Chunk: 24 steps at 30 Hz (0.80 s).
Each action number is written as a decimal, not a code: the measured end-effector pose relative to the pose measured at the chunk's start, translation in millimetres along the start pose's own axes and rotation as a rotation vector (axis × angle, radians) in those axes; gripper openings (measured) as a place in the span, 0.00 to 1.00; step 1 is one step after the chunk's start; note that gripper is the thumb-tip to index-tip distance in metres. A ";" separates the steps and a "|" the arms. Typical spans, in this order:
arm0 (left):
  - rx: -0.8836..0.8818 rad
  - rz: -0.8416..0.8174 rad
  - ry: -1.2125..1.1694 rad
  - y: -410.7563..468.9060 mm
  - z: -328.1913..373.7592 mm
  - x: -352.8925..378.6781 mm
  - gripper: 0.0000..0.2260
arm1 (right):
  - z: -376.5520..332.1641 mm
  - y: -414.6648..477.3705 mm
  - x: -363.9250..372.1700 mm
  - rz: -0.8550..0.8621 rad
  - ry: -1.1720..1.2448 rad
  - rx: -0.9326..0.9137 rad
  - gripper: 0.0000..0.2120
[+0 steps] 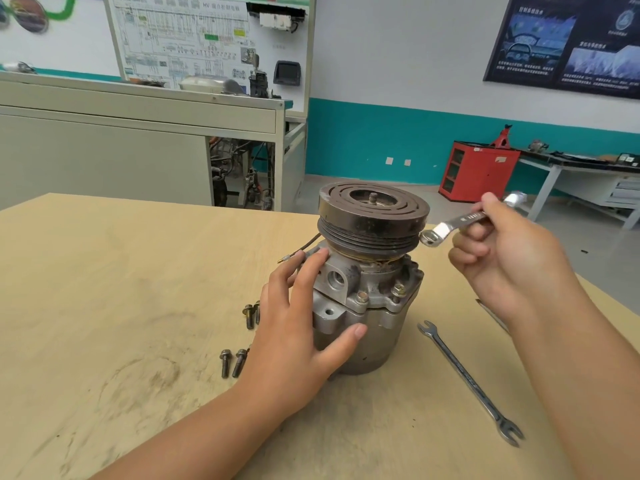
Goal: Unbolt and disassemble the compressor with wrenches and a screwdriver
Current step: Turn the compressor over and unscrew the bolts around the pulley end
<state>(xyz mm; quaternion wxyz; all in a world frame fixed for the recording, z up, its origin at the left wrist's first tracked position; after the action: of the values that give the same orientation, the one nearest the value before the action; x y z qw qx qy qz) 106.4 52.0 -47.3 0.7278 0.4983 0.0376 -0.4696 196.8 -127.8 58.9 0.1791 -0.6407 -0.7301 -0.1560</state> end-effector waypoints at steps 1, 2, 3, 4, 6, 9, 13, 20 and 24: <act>0.004 0.004 0.005 0.1 -0.2 0.0 0.35 | -0.9 -4.1 -1.4 0.013 -0.010 -0.022 0.14; 0.006 0.007 0.009 0.2 -0.6 0.0 0.34 | 0.6 -9.4 -2.4 0.018 -0.063 -0.058 0.15; 0.005 0.008 0.010 0.2 -0.7 0.0 0.34 | 3.9 -15.4 -3.3 0.010 -0.132 -0.108 0.16; 0.003 0.009 0.010 0.2 -0.6 0.3 0.35 | 8.4 -21.8 -4.1 -0.016 -0.190 -0.163 0.17; 0.000 0.013 0.006 0.1 -0.2 0.4 0.35 | 17.8 -34.4 -4.3 -0.124 -0.258 -0.226 0.17; 0.001 0.009 0.010 -0.4 0.1 -0.6 0.35 | 29.7 -45.7 -3.6 -0.209 -0.499 -0.277 0.14; 0.017 0.015 0.012 -0.2 1.4 -2.3 0.34 | 38.3 -46.7 -6.6 -0.178 -0.779 -0.364 0.06; 0.003 0.014 -0.009 -0.6 2.0 -1.8 0.34 | 45.2 -42.4 -9.4 -0.187 -0.797 -0.341 0.03; 0.010 0.019 -0.017 -0.9 3.9 -3.7 0.34 | 39.4 -46.4 -7.1 -0.219 -0.600 -0.327 0.03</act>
<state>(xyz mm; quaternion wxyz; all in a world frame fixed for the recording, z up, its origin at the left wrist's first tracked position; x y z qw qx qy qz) 102.2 51.4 -44.0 0.7300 0.4982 0.0244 -0.4672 149.1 -122.1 20.8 -0.1662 -0.5959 -0.7800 -0.0940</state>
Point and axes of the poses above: each hand's wrist, its own y-axis towards the middle knuckle, its own x-axis out of the palm, z = x × y, the point moved 1 cm from there along y, towards the middle knuckle, and after that the axes turned 7 degrees about x, right-handed, at the moved point
